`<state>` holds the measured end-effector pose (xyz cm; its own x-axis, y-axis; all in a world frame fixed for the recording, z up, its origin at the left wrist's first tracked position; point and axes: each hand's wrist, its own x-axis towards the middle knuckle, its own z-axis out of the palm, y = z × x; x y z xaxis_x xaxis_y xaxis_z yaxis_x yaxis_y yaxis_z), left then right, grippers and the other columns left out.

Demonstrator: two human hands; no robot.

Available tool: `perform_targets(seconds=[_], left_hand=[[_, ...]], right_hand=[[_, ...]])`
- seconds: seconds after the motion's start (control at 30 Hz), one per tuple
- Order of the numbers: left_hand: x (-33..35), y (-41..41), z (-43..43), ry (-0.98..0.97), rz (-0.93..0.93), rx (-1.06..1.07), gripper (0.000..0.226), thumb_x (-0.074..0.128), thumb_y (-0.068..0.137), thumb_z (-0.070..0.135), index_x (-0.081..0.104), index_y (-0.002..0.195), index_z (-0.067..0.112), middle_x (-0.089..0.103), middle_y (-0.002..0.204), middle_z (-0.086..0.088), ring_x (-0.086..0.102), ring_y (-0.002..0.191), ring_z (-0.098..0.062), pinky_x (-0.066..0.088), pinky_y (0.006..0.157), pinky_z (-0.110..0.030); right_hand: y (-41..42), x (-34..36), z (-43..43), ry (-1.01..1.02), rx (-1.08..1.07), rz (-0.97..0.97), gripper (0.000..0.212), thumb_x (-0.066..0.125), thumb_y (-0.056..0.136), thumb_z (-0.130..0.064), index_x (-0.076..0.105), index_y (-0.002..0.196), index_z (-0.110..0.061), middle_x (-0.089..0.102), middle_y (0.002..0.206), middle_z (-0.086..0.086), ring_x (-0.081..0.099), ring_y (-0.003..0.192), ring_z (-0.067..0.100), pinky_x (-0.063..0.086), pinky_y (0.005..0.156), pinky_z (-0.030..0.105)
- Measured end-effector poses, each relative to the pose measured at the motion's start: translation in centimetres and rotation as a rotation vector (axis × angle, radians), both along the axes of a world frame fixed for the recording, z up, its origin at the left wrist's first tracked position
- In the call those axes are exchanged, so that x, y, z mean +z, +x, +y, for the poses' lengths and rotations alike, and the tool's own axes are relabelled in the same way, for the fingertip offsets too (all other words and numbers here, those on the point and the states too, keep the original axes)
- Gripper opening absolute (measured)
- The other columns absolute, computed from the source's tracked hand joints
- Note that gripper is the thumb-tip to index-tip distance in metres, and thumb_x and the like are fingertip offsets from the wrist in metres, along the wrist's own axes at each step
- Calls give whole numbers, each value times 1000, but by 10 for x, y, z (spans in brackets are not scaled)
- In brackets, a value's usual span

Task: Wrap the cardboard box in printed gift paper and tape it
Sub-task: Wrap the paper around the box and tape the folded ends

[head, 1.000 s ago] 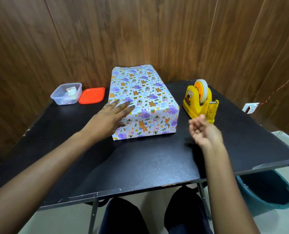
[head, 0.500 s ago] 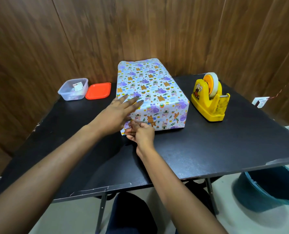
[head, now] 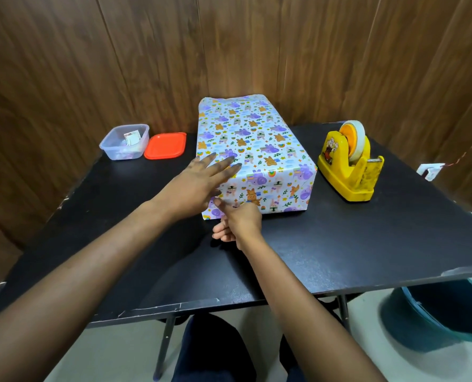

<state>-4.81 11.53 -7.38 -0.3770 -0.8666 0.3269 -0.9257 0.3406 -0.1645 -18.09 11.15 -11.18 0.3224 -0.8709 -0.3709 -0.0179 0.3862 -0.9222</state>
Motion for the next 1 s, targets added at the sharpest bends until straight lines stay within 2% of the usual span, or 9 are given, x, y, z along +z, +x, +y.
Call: perform_targets(seconds=[0.23, 0.33, 0.4, 0.47, 0.57, 0.7, 0.8, 0.93, 1.0], left_hand=[[1, -1, 3, 8, 9, 10, 71, 59, 88, 10, 20, 147, 20, 24, 154, -3, 22, 141, -37, 20, 113, -50], [2, 0, 3, 18, 12, 21, 70, 56, 90, 13, 18, 148, 22, 20, 155, 0, 18, 142, -33, 16, 115, -46], [4, 1, 2, 69, 76, 1, 67, 56, 92, 16, 19, 147, 23, 19, 155, 2, 14, 144, -28, 12, 116, -42], [8, 1, 3, 160, 339, -11, 59, 56, 93, 20, 29, 145, 23, 23, 154, 5, 13, 145, -19, 9, 118, -34], [14, -3, 1, 235, 907, 92, 52, 55, 93, 25, 37, 142, 20, 23, 153, 8, 16, 142, -7, 14, 118, -32], [28, -5, -20, 378, 1402, 256, 40, 54, 94, 31, 44, 130, 19, 52, 133, 4, 56, 113, -11, 46, 97, -30], [36, 3, -43, 483, 1597, 445, 44, 60, 91, 29, 46, 127, 9, 64, 118, -9, 65, 98, -21, 53, 86, -37], [42, 3, -55, 542, 1761, 492, 35, 55, 94, 24, 53, 120, 0, 67, 102, -12, 69, 82, -25, 57, 72, -37], [42, -4, -56, 570, 1845, 425, 26, 52, 94, 15, 53, 115, 0, 67, 95, -13, 71, 67, -22, 57, 55, -31]], right_hand=[[-12, 5, -22, -239, 65, 645, 46, 66, 79, -54, 68, 66, -10, 61, 47, 3, 53, 36, 10, 44, 49, 17], [-12, 1, -25, -299, 100, 754, 40, 65, 82, -48, 72, 73, -10, 61, 46, 1, 56, 46, 10, 50, 63, 24], [-16, 4, -24, -293, 210, 739, 35, 65, 84, -38, 66, 63, -10, 60, 44, 0, 54, 43, 11, 46, 54, 23], [-27, 15, -21, -328, 315, 568, 34, 66, 85, -26, 60, 56, -11, 57, 41, 0, 49, 36, 11, 38, 43, 19], [-54, 51, -24, -501, 158, 295, 33, 63, 88, -21, 59, 56, -12, 59, 48, 5, 47, 37, 10, 36, 40, 17], [-81, 93, -78, -838, -187, 527, 36, 57, 90, -36, 66, 74, -5, 68, 71, 6, 58, 65, 18, 43, 61, 32], [-92, 93, -128, -702, -108, 800, 40, 53, 91, -43, 64, 89, -4, 65, 93, 12, 59, 88, 29, 37, 67, 30], [-100, 93, -150, -209, 106, 392, 43, 59, 89, -42, 61, 104, -2, 65, 105, 11, 63, 100, 29, 50, 86, 37], [-101, 94, -149, -129, 178, 320, 35, 58, 91, -37, 61, 99, -3, 69, 91, 10, 70, 77, 24, 57, 69, 33]])
